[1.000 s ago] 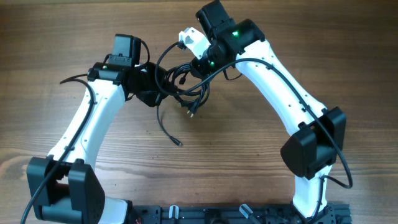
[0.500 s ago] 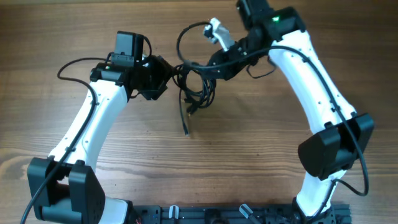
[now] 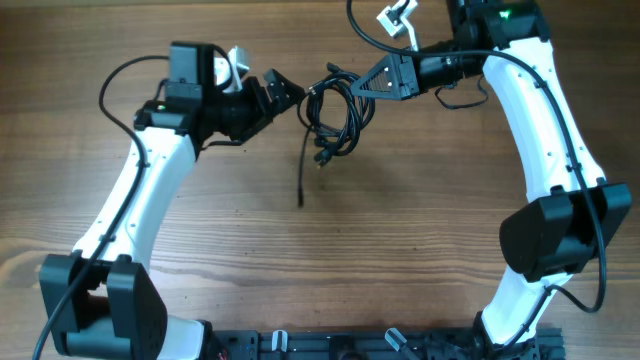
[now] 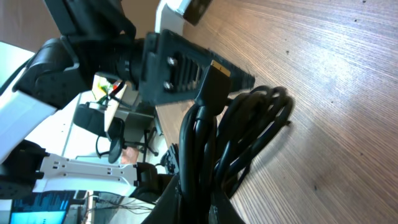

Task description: Untangle cables

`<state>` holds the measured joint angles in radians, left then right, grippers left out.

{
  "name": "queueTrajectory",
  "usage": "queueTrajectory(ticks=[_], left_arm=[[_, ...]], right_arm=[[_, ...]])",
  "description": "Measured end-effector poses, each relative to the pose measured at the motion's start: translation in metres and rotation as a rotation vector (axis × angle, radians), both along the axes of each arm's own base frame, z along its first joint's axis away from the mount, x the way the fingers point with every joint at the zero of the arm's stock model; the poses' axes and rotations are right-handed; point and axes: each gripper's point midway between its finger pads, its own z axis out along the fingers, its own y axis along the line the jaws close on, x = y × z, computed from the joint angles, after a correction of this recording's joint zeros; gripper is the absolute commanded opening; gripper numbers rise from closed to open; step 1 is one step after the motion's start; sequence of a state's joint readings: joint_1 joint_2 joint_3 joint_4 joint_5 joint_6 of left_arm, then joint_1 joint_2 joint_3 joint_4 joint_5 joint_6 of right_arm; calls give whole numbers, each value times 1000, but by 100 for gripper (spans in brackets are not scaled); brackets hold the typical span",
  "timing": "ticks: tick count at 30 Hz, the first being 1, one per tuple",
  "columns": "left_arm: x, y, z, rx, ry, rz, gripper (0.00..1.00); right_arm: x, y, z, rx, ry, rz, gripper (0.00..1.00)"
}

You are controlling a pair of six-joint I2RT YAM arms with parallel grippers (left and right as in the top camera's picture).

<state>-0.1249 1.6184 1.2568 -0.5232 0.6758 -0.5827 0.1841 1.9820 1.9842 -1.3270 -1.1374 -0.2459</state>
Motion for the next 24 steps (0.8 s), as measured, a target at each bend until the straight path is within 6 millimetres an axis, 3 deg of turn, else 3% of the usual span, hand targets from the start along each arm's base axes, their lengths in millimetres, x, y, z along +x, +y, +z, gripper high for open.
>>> queueTrajectory(ticks=[4, 6, 10, 17, 21, 24], left_arm=[[1, 2, 23, -141, -100, -129, 94], [-4, -5, 20, -183, -100, -192, 93], [-6, -21, -14, -218, -23, -260, 85], [-21, -54, 5, -308, -107, -416, 84], [-19, -57, 17, -345, -172, -456, 59], [-19, -65, 11, -308, -158, -445, 38]], right_arm=[[-1, 2, 2, 15, 8, 4, 4], [-2, 3, 6, 36, 7, 9, 4], [-2, 4, 8, 47, 10, 12, 4], [0, 5, 9, 53, -2, 10, 4], [0, 5, 9, 54, 8, 6, 4], [-2, 6, 14, 82, 20, 11, 4]])
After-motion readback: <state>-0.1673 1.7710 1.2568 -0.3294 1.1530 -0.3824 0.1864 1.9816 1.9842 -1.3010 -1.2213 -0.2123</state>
